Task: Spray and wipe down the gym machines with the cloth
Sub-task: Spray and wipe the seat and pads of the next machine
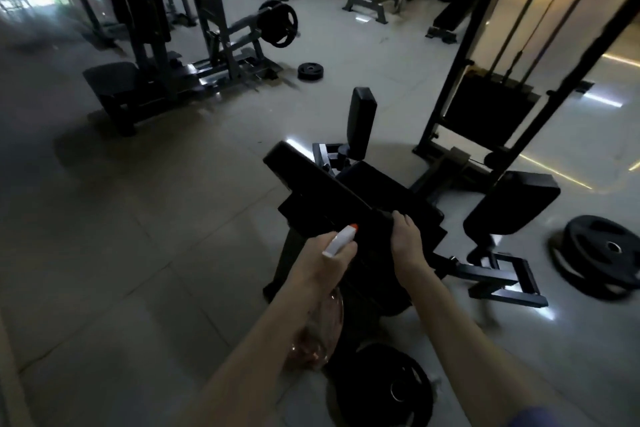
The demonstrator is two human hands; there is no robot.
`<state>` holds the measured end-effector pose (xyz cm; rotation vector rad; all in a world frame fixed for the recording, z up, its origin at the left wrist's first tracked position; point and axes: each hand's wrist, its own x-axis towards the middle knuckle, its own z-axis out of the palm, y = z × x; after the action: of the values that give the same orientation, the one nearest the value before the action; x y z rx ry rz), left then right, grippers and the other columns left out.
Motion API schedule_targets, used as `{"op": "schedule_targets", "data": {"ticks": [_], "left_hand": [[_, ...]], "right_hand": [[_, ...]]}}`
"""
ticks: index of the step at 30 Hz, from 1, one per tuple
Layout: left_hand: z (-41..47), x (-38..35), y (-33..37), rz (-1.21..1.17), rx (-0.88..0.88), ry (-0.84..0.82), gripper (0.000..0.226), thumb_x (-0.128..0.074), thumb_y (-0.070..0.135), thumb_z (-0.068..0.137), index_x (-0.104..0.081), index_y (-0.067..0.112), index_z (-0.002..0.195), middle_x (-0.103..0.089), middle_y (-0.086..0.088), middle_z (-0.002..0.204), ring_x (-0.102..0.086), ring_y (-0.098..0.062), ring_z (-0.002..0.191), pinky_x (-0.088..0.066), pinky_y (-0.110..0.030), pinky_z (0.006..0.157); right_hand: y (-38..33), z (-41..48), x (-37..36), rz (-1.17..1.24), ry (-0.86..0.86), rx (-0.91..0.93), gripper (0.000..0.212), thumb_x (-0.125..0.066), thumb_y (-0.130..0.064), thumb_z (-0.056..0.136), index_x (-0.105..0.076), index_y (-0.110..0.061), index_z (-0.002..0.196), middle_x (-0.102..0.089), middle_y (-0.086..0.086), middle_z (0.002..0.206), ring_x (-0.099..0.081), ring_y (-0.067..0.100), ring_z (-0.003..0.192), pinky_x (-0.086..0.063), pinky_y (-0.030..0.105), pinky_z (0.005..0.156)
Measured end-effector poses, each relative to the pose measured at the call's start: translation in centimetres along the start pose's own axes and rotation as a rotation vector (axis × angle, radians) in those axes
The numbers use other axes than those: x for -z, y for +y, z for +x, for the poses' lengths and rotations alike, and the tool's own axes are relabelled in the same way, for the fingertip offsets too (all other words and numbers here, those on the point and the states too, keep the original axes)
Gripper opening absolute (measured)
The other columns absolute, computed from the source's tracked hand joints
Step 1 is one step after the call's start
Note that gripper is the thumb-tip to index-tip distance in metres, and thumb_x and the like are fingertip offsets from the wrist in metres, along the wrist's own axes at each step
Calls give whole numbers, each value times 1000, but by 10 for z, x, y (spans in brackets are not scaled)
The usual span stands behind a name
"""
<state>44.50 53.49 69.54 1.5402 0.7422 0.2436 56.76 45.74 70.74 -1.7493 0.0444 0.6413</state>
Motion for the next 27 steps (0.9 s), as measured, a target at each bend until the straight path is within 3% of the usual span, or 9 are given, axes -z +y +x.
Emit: {"op": "schedule_targets", "data": {"ticks": [4,10,13,17,20,22,24,25,27], "left_hand": [[2,15,3,28,-35,67,22,-56,31,86,-60,11,76,-49,1,60,-48,-19,61,-36,-36,60],[16,38,10,85,-61,50,30,-46,40,79,-38,14,65,-41,-3,59,-38,-20,57,-31,-39,58],[28,53,14,91,-36,76,24,-44,37,79,-42,21,63,-46,-1,57,-42,-19,58,-35,-39,60],[47,68,19,154,-73,91,22,-41,32,80,-50,15,71,-51,-1,58,-52,-16,59,-42,-38,63],[61,76,21,104,-66,159,32,-42,33,77,-64,22,98,-53,0,60,-54,-17,59,-45,-40,61],[69,84,19,79,-50,221,48,-43,36,77,-57,19,119,-56,4,65,-56,-18,65,-46,-42,62],[78,92,14,73,-51,231,53,-43,37,76,-50,8,119,-55,7,62,-54,-19,66,-43,-43,64],[80,95,13,70,-42,234,53,-44,38,75,-47,7,118,-54,8,61,-52,-19,65,-42,-43,64],[82,98,12,49,-35,230,51,-44,40,75,-50,6,112,-52,6,59,-49,-21,62,-40,-41,62]], "right_hand": [[-1,-6,-2,21,49,24,46,-36,-32,100,-41,-11,140,-49,6,132,-47,27,120,-38,37,100],[5,-12,-8,23,92,113,51,-35,-35,100,-33,-12,145,-41,8,144,-38,27,132,-31,37,109],[3,-21,-11,-16,105,195,42,-35,-31,101,-42,-12,138,-52,3,125,-46,22,121,-33,28,93],[2,-33,-17,-83,115,319,29,-38,-27,100,-55,-13,120,-56,-5,99,-52,11,93,-35,23,80],[4,-31,-20,-175,142,444,18,-40,-23,99,-57,-18,94,-57,-3,86,-54,14,82,-40,24,71],[9,-28,-23,-349,145,540,21,-40,-25,97,-59,-15,100,-61,3,100,-55,23,100,-46,38,86],[13,-27,-28,-578,163,588,35,-42,-23,99,-52,-8,129,-52,5,132,-36,24,133,-30,40,112],[14,-26,-31,-656,185,636,40,-43,-21,99,-47,-5,135,-47,7,139,-28,24,138,-25,38,115],[14,-27,-38,-808,229,785,40,-45,-21,98,-50,0,132,-51,14,136,-35,31,136,-29,40,111]]}}
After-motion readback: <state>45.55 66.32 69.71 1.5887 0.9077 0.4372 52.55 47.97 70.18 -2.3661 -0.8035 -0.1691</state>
